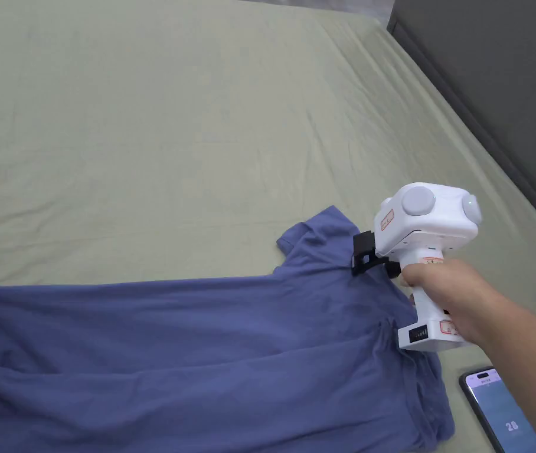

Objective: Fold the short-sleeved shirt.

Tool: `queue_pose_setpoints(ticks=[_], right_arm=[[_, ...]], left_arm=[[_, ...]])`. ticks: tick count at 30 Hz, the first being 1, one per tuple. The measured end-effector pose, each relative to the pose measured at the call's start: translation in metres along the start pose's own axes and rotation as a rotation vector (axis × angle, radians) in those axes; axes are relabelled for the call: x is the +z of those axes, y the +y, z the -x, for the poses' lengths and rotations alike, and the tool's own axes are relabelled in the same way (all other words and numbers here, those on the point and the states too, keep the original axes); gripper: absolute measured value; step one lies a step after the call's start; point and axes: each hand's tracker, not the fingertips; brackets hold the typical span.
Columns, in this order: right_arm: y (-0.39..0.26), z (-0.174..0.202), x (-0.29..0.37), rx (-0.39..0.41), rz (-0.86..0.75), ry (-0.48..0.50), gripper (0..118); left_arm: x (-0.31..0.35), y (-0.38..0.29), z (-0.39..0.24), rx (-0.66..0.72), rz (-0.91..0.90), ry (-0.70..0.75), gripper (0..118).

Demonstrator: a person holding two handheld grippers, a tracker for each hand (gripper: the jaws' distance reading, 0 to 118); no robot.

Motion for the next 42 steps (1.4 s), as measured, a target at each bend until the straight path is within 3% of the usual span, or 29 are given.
queue_pose_setpoints(ticks=[2,5,10,14,16,22,24,30,34,37,38,39,40,41,42], right_arm=[[-0.006,0.001,0.010,0.070,-0.074,0.015,3],[-0.018,-0.002,0.035,0.101,-0.112,0.086,3],[-0.059,-0.007,0.107,0.165,-0.245,0.111,3],[-0.131,-0.010,0.158,0.296,-0.269,0.094,3],[-0.158,-0.019,0.167,0.291,-0.238,0.087,3],[-0.204,-0.043,0.125,0.284,-0.080,0.004,3],[-0.206,-0.048,0.100,0.267,-0.037,0.016,3],[-0.206,-0.036,0.046,0.325,0.018,-0.034,3],[-0.207,-0.039,0.033,0.358,-0.003,-0.054,3],[-0.211,-0.034,0.039,0.354,-0.012,-0.063,10],[-0.210,-0.030,0.040,0.350,-0.014,-0.079,12],[-0.210,-0.024,0.044,0.341,-0.009,-0.107,18],[-0.211,-0.015,0.054,0.366,0.006,-0.147,36],[-0.211,-0.012,0.070,0.399,-0.002,-0.170,89],[-0.211,-0.012,0.088,0.382,-0.038,-0.124,118]], left_arm=[[0.005,-0.002,-0.002,0.010,0.001,-0.011,0],[0.012,-0.003,-0.009,0.004,-0.003,-0.014,0],[0.047,-0.011,-0.011,-0.026,-0.057,-0.081,0],[0.090,-0.041,0.005,-0.098,-0.103,-0.151,0],[0.107,-0.060,0.011,-0.089,-0.094,-0.181,0],[0.139,-0.111,0.021,-0.038,-0.013,-0.283,0],[0.134,-0.127,0.022,-0.027,0.041,-0.296,0],[0.091,-0.155,0.015,-0.132,0.193,-0.070,0],[0.070,-0.164,0.013,-0.130,0.158,-0.066,0],[0.077,-0.162,0.010,-0.126,0.151,-0.041,4],[0.082,-0.160,0.009,-0.114,0.134,-0.021,32],[0.092,-0.157,0.005,-0.102,0.081,0.046,74],[0.104,-0.153,0.001,-0.071,0.013,0.116,110],[0.119,-0.148,0.004,-0.042,-0.052,0.098,118],[0.142,-0.144,0.003,-0.021,-0.138,0.021,118]])
